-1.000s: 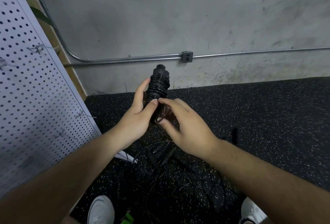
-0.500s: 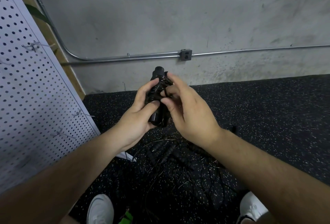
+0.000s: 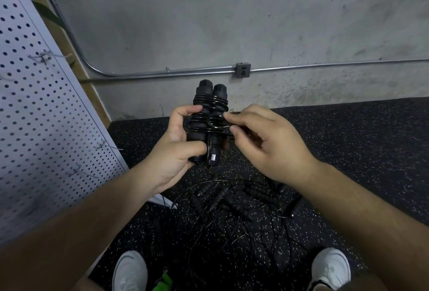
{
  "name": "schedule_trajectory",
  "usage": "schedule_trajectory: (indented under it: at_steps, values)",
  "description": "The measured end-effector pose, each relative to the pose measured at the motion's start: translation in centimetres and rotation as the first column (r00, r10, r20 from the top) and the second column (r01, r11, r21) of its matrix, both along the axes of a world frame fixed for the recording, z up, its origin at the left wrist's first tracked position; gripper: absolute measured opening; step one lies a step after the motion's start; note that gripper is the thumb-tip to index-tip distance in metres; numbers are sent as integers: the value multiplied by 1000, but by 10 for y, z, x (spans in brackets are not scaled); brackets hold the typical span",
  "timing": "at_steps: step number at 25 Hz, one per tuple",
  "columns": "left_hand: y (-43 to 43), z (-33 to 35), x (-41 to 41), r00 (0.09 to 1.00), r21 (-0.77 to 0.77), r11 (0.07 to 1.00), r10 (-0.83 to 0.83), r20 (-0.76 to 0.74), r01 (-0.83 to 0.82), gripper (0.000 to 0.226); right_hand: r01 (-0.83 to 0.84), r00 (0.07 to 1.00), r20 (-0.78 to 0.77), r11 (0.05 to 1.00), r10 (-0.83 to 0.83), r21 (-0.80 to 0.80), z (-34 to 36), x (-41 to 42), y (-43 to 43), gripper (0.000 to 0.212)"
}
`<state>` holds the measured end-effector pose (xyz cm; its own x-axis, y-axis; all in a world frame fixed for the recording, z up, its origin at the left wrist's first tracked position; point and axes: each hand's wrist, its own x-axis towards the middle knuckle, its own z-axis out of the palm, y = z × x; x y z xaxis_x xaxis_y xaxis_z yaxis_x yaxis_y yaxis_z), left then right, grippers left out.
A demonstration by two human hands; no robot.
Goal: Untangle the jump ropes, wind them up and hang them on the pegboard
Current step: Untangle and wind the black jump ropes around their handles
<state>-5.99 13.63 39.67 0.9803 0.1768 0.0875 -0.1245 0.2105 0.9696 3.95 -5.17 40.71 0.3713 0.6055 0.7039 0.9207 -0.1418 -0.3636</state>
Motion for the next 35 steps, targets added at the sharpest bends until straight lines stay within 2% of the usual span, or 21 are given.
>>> schedule_trajectory:
  at_steps: [6, 12, 22, 31, 35]
  values:
    - [3, -1, 5, 998, -75, 995, -57, 22, 59, 76, -16, 996, 82, 995, 24, -96, -1, -2, -8, 24]
    - [-2, -1, 8, 995, -78, 993, -91, 40, 94, 75, -6, 998, 64, 997, 11, -76, 8, 4, -20, 22]
    - [-9, 0, 11, 988, -151, 977, -145, 56, 152, 76, 33, 993, 120, 988, -14, -154, 13, 9, -26, 22]
    - [-8, 3, 9, 986, -190, 968, -157, 52, 164, 77, 59, 976, 217, 987, -26, -148, 8, 5, -24, 15]
    - [-9, 2, 9, 987, -194, 968, -150, 48, 157, 77, 36, 981, 196, 986, -3, -164, 11, 4, -26, 15]
